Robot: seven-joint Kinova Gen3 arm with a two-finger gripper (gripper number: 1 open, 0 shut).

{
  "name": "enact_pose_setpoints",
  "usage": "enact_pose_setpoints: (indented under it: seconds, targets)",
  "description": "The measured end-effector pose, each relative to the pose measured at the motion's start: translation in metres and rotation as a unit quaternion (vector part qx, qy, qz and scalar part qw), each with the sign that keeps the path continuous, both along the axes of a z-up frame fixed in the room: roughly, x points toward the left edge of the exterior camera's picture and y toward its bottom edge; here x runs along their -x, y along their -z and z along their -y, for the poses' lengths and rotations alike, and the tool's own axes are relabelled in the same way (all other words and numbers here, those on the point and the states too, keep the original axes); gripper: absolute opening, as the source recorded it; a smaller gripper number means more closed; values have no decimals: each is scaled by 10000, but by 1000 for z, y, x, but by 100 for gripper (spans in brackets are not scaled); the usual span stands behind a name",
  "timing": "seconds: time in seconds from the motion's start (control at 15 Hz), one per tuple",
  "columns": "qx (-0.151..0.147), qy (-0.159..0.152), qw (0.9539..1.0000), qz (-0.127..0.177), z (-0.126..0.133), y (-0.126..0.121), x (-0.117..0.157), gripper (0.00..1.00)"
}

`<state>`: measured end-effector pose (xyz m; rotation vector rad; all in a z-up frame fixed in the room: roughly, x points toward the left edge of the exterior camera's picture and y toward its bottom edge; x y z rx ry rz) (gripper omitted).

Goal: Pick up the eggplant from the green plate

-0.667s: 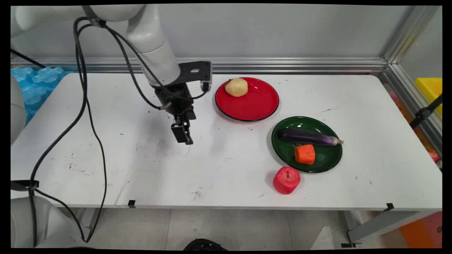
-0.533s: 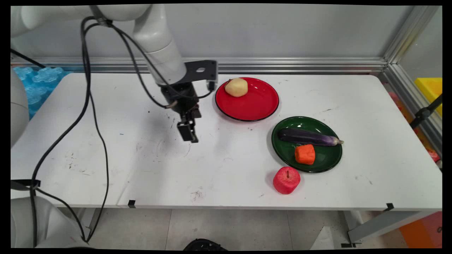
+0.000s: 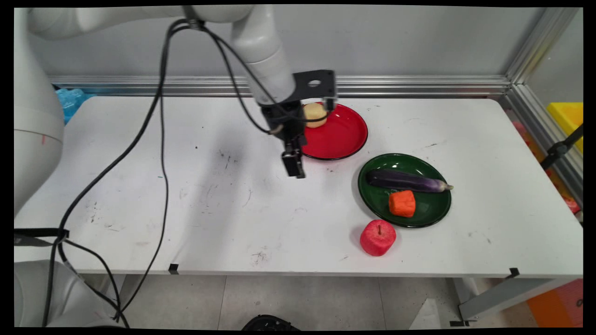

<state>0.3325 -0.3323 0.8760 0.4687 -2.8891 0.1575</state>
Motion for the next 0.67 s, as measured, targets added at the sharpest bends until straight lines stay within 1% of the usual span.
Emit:
enact_pose_setpoints:
  seconds: [0.4, 0.67]
  targets:
    - [297, 46, 9990, -340, 35, 0, 57, 100]
    - [406, 118, 9974, -586, 57, 8, 90, 100]
